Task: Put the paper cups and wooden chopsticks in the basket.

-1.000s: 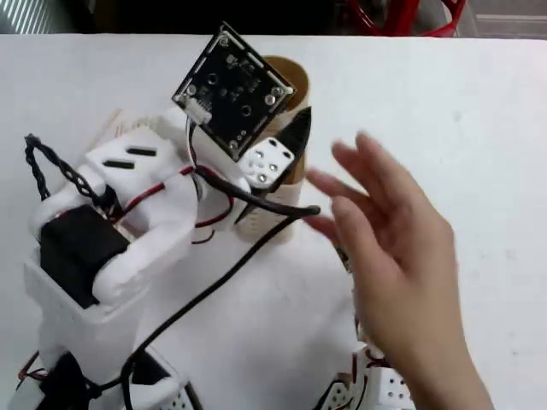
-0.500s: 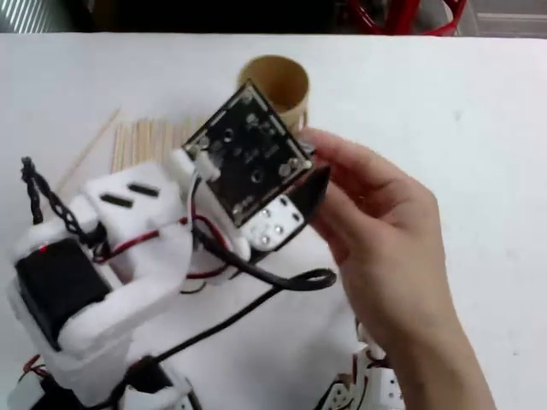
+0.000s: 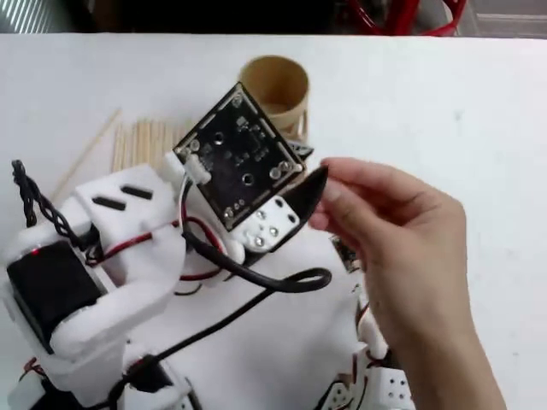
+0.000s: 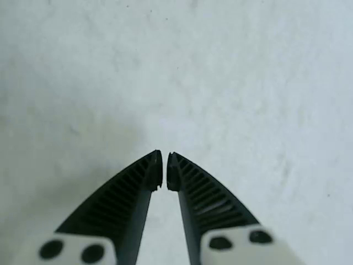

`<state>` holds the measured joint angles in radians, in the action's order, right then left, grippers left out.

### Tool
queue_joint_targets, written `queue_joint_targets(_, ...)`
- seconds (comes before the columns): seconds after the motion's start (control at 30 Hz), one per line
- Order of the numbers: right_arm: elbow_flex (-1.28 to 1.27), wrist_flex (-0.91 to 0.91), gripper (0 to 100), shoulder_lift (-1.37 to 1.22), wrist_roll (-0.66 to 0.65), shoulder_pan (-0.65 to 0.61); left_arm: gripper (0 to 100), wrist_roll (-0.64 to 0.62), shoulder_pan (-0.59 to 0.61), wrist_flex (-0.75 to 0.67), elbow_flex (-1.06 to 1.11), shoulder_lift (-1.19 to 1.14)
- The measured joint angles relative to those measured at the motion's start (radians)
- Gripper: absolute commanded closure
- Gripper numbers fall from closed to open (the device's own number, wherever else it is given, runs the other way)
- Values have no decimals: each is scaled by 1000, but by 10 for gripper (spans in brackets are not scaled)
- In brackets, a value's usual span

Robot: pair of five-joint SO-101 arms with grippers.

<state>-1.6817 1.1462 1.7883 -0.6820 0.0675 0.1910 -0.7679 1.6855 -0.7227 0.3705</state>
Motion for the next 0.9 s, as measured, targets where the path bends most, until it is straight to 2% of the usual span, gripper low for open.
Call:
queue_joint_targets(0.37,0,0,970,0,0,0,910,2,2,0,0,0)
queue_joint_targets(0.43,0,0,970,0,0,0,910,2,52,0,0,0)
queue_joint_targets(0.53,0,0,970,0,0,0,910,2,183,-25,14,0)
queue_joint_targets(0.67,0,0,970,0,0,0,910,2,419,-118,87,0)
queue_joint_targets(0.9,0,0,970,0,0,0,910,2,801,-267,405,0)
